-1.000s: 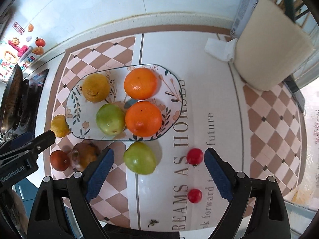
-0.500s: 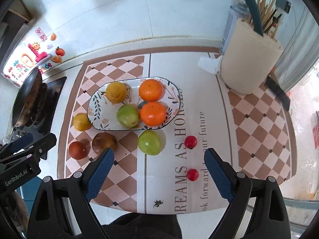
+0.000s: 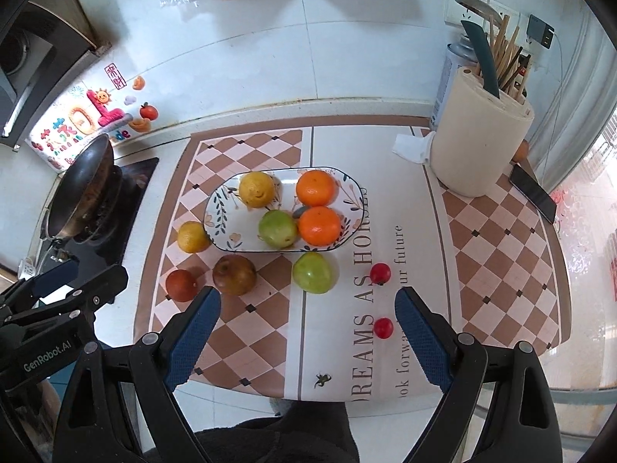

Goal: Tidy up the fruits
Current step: 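Lift both tools away from the plate, then grasp the red-brown apple with the left tool while the right tool grasps a green apple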

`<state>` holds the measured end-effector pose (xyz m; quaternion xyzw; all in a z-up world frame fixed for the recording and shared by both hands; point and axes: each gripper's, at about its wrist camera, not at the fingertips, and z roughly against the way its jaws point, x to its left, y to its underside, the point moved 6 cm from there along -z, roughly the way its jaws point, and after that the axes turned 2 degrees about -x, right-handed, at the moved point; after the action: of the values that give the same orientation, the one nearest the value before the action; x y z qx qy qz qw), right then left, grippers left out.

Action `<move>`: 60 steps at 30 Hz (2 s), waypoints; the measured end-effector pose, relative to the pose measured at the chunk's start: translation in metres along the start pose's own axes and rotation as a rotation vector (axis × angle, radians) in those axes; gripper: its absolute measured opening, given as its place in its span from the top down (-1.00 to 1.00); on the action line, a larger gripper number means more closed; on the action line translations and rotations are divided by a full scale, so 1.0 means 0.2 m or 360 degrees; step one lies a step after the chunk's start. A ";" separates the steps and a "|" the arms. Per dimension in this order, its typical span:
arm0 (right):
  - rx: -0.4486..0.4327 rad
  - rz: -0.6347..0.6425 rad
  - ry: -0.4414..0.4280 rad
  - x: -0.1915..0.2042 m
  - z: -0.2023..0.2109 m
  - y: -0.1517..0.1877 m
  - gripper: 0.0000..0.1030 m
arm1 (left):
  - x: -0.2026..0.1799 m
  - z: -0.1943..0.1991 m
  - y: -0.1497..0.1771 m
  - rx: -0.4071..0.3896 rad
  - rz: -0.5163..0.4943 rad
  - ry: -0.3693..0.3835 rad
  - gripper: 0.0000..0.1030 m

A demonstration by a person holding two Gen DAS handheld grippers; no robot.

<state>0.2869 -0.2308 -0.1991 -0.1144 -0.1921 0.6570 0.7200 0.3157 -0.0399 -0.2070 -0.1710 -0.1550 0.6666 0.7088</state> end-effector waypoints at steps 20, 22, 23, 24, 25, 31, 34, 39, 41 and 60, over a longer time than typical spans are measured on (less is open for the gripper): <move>0.0435 -0.0177 -0.0104 -0.19 -0.81 0.10 -0.82 | 0.37 -0.68 0.12 0.0502 0.0310 -0.0115 -0.95; 0.0459 -0.0164 -0.0105 -0.19 -0.90 0.09 -0.82 | 0.32 -0.72 0.12 0.0527 0.0309 -0.0084 -0.94; 0.0467 -0.0154 -0.0095 -0.19 -0.94 0.09 -0.82 | 0.29 -0.74 0.12 0.0539 0.0299 -0.0067 -0.94; 0.0479 -0.0140 -0.0092 -0.18 -0.99 0.08 -0.82 | 0.25 -0.77 0.12 0.0555 0.0276 -0.0053 -0.94; 0.0488 -0.0136 -0.0095 -0.18 -1.02 0.08 -0.82 | 0.22 -0.79 0.12 0.0570 0.0254 -0.0043 -0.94; 0.0564 -0.0098 -0.0184 -0.10 -1.22 0.07 -0.61 | 0.08 -0.94 0.12 0.0693 0.0189 -0.0010 -0.94; 0.0629 -0.0076 -0.0194 -0.08 -1.29 0.11 -0.19 | 0.03 -1.00 0.13 0.0736 0.0165 0.0014 -0.94; 0.0667 -0.0098 -0.0201 -0.14 -1.24 0.20 -0.19 | -0.05 -1.08 0.13 0.0797 0.0098 0.0036 -0.94; 0.0684 -0.0108 -0.0187 -0.17 -1.22 0.25 -0.19 | -0.09 -1.12 0.14 0.0828 0.0070 0.0048 -0.94; 0.0756 -0.0275 -0.0240 -0.22 -1.21 0.36 -0.26 | -0.29 -1.12 0.36 0.0850 -0.0126 0.0036 -0.23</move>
<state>0.3228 -0.2456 -0.4521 0.1239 -0.0945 0.6264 0.7637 0.3480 -0.1014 -0.4396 0.0207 0.0276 0.6538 0.7559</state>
